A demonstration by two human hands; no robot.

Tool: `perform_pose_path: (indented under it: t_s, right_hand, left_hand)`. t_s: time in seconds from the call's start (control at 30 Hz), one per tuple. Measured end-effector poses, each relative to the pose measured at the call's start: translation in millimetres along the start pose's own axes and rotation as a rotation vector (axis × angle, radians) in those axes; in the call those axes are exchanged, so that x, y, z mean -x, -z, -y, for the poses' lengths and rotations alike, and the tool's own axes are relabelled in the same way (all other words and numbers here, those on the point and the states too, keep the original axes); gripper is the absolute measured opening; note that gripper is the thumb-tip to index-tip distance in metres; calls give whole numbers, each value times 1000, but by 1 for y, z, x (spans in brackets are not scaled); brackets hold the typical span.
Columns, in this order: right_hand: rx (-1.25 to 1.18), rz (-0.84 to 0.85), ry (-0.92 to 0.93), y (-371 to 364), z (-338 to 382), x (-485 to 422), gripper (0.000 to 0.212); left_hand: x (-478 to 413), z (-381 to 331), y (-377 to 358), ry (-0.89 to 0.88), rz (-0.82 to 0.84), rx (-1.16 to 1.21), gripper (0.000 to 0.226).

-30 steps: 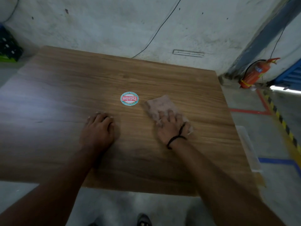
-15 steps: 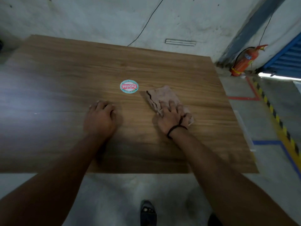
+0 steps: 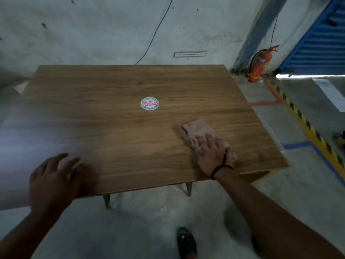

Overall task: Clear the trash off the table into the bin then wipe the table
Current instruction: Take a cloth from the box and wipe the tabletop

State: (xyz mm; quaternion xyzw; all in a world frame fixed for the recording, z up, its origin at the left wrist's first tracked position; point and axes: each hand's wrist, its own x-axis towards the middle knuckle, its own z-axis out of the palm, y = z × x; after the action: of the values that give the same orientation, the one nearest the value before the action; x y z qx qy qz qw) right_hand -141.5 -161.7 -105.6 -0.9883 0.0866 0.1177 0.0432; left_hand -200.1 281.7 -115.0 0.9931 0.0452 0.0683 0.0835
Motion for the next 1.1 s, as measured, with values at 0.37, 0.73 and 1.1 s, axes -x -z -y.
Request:
perform_pose_path:
  t_s: [0.37,0.73,1.1]
  right_hand:
    - [-105,5,345,-34,203,127,54]
    - [-33,41,-215,-4,89,61,58]
    - [-41,21,330,-36,219,45,58]
  left_hand:
    - [28,-6,14,45,-51,-24,47]
    - [27,-3,8,73,-8,14,45]
    - [26,-1,8,86,12,17,47]
